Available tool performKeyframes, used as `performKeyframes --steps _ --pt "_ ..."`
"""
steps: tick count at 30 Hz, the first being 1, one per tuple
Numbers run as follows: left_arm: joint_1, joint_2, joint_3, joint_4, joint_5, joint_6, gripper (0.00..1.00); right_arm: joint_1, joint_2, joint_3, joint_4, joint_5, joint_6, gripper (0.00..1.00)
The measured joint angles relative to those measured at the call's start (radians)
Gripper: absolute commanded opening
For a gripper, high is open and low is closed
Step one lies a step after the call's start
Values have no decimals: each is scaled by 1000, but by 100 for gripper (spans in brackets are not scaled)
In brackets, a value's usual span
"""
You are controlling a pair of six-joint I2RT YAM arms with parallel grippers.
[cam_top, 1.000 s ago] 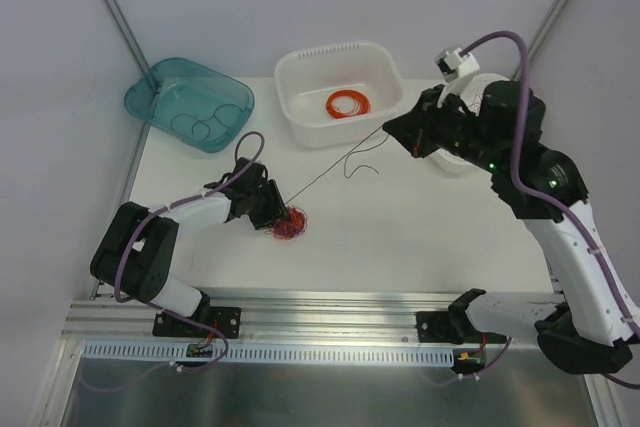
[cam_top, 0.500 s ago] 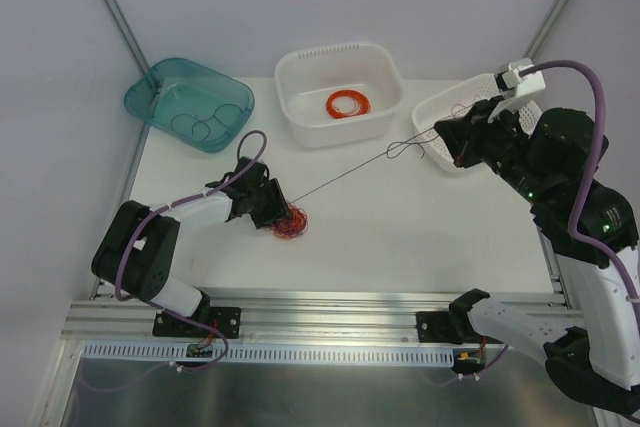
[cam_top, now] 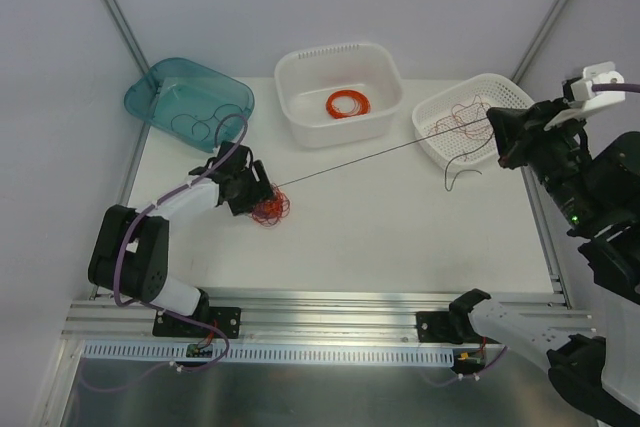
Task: Untangle the cables
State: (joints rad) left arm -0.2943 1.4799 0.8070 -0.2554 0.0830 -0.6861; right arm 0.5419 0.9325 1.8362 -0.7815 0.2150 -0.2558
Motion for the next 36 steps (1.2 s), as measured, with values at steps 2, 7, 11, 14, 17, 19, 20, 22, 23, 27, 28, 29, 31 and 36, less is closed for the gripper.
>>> performKeyframes --steps 2,7,11,14,17,19,20,22,23,27,28,29,31,36 --pt "16 0 23 -23 -33 19 71 0 -10 8 4 18 -15 1" --pt "85 0 32 -101 -153 59 81 -10 -42 53 97 119 -69 1" --pt "106 -6 43 -145 -192 101 82 -10 -79 61 135 144 -79 1" --pt "106 -34 55 -163 -168 141 82 -11 -92 17 163 106 -58 1" --pt "106 -74 74 -170 -104 178 87 -13 -89 -99 181 26 -13 2" --pt "106 -103 81 -170 -39 203 88 -13 -58 -195 185 -57 39 23" --pt "106 -114 81 -170 -17 211 89 -14 -37 -251 198 -105 66 33" --pt "105 -142 81 -173 45 238 89 -14 20 -367 217 -203 120 49" --pt "104 -155 81 -174 72 257 89 -14 52 -432 240 -246 141 56" --pt "90 -220 81 -181 121 337 88 -5 178 -656 277 -352 231 71" --pt "80 -236 83 -182 123 359 86 0 200 -698 276 -365 249 72" --pt "70 -247 89 -185 122 384 85 9 217 -733 278 -377 262 73" --pt "45 -247 111 -191 120 430 82 31 240 -776 286 -389 284 76" --pt "-34 -111 241 -195 82 533 77 72 271 -820 367 -407 324 91"
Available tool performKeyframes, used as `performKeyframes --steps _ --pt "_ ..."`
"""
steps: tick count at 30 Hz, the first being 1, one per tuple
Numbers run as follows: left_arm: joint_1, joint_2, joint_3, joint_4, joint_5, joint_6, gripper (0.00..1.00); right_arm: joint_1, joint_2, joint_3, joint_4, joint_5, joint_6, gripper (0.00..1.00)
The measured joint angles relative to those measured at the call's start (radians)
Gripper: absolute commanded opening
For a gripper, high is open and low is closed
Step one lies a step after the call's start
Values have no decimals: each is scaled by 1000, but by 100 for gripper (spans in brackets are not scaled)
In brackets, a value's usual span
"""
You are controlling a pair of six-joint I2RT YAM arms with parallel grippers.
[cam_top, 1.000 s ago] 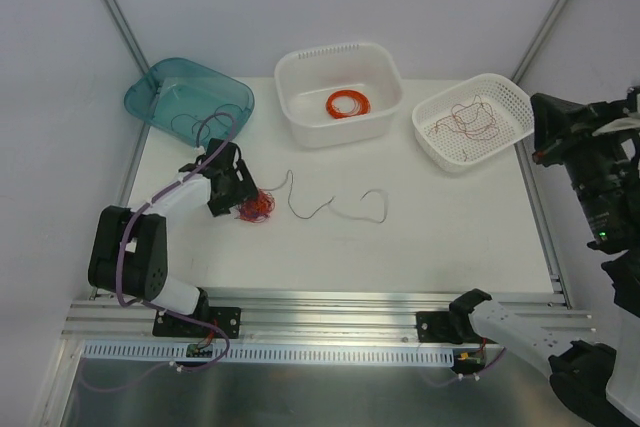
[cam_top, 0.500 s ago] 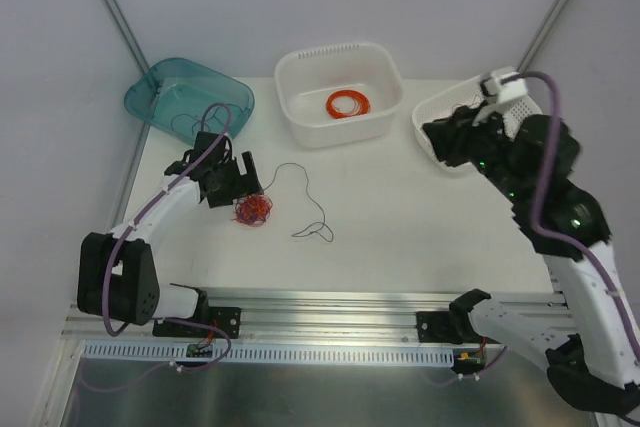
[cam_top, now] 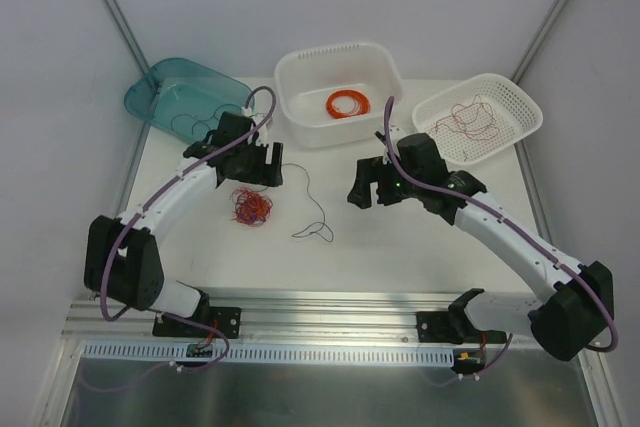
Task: Untangle the cables
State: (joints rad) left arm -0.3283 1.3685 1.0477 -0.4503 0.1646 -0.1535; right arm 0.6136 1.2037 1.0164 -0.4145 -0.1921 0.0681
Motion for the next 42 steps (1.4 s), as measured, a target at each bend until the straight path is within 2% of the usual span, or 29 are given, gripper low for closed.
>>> performKeyframes --steps 3,7,12,18,30,34,38,39,40,42 --pt "-21 127 76 8 -18 27 73 11 18 -10 30 0 11 95" --pt "-26 309 159 12 -35 48 70 35 30 -24 49 0 21 96" --pt "-25 465 241 0 -93 61 65 63 30 -50 63 0 29 96" --pt "-24 573 337 20 -106 68 60 77 30 -65 67 1 37 96" --pt "18 649 371 69 -55 75 46 104 29 -80 68 7 47 96" --pt "17 652 370 76 -42 56 36 109 29 -80 72 13 49 96" --pt "9 652 352 105 -47 33 19 116 28 -80 81 20 52 96" --pt "7 650 347 114 -53 26 8 118 28 -80 83 20 53 96" --pt "6 648 341 122 -57 14 3 119 28 -80 85 20 54 96" --pt "2 640 323 142 -66 4 0 125 28 -80 89 20 55 96"
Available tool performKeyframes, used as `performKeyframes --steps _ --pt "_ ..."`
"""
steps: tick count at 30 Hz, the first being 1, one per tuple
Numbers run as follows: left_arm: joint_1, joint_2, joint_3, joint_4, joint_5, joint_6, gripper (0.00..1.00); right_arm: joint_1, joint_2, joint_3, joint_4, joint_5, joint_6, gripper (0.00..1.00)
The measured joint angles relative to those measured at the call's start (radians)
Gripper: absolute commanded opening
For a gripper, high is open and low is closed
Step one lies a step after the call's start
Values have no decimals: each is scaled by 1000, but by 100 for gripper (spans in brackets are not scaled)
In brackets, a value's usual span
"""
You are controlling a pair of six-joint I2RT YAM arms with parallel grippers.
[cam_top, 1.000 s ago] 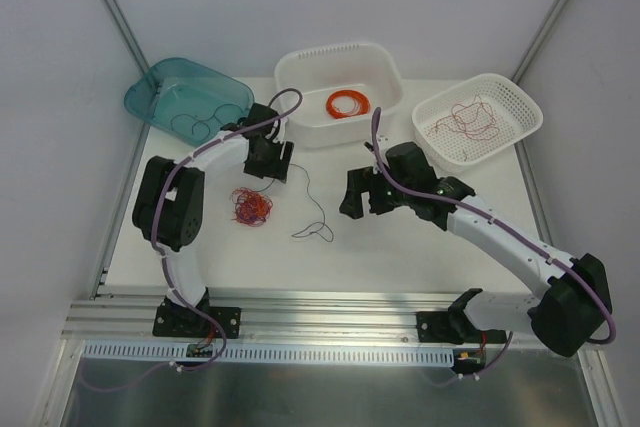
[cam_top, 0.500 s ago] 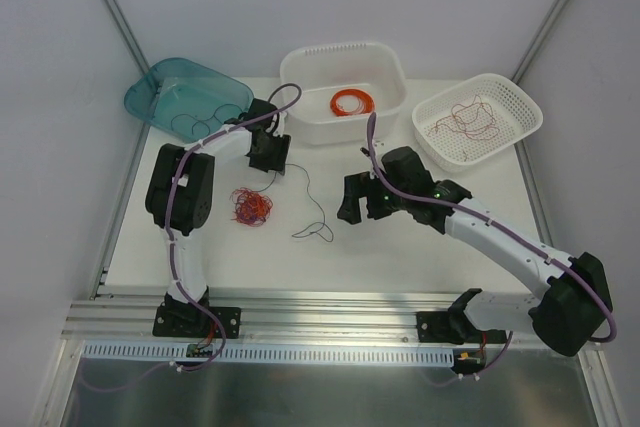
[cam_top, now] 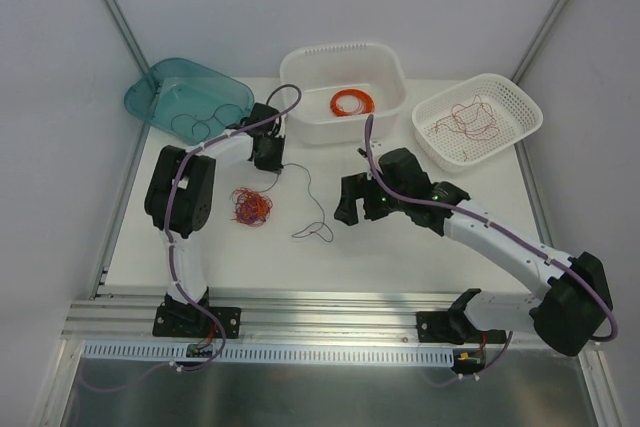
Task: Untangle the cables
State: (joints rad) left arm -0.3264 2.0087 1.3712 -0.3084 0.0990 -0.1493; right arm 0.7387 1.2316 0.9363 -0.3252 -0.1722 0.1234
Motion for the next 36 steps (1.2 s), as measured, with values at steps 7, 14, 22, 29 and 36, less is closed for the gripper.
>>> performKeyframes --steps 7,14,22,29,36 --pt "-9 -98 -122 9 -41 -84 0 42 23 0 61 -32 15 95" --pt "-17 -317 -187 -106 -49 -282 0 99 152 -3 199 -98 87 94" --pt "-113 -509 -63 -155 -45 -432 0 101 105 -48 273 -67 124 93" --pt "-150 -542 64 -184 -55 -547 0 101 64 -70 329 -19 157 93" --pt "-245 -546 248 -196 -76 -578 0 95 -19 -72 292 59 127 91"
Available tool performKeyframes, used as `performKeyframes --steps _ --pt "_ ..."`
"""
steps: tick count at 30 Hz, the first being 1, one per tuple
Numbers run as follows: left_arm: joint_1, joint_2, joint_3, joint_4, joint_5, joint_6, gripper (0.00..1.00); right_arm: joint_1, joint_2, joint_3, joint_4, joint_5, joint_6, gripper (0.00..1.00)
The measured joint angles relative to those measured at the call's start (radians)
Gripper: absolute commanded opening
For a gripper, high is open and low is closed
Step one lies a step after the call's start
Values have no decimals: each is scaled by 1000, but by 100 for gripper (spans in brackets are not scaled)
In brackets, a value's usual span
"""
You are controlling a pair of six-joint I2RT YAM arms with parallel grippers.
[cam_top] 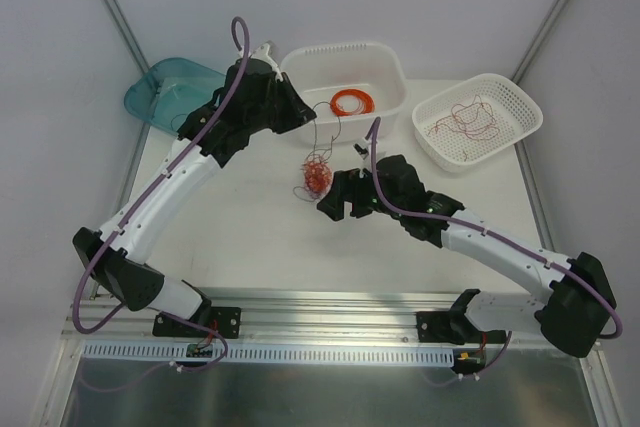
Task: Untangle the cables
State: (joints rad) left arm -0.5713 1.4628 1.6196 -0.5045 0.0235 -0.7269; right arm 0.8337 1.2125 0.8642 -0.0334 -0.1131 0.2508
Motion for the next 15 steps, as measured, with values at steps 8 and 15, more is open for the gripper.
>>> performKeyframes --steps 8,15 --pt "-10 -19 -9 3 -36 -44 0 -3 19 0 -12 76 -4 87" --pt "-11 -19 -101 -3 -42 -70 0 -22 72 -13 -37 209 15 82"
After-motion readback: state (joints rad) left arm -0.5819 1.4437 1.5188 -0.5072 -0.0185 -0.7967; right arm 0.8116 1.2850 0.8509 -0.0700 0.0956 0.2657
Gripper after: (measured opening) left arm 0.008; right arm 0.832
